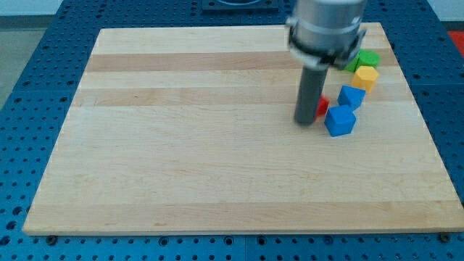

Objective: Move blue triangle into the yellow hexagon

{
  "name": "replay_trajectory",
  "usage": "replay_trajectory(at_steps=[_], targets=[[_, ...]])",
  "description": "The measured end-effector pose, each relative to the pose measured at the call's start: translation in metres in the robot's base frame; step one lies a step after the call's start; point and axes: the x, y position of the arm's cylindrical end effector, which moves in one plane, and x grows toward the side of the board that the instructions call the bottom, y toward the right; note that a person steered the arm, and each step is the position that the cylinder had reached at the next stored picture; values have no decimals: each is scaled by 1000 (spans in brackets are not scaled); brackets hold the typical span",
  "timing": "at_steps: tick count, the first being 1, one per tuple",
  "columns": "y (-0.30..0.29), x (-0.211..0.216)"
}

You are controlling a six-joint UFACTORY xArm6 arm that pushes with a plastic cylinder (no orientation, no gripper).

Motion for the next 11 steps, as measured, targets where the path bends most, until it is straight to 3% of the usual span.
replay_trajectory(at_steps=[1,2,3,5,6,7,8,11], targets=[[36,-71],[37,-72],[23,-42],[-18,104],[7,148],[72,158],[70,163],[53,59]])
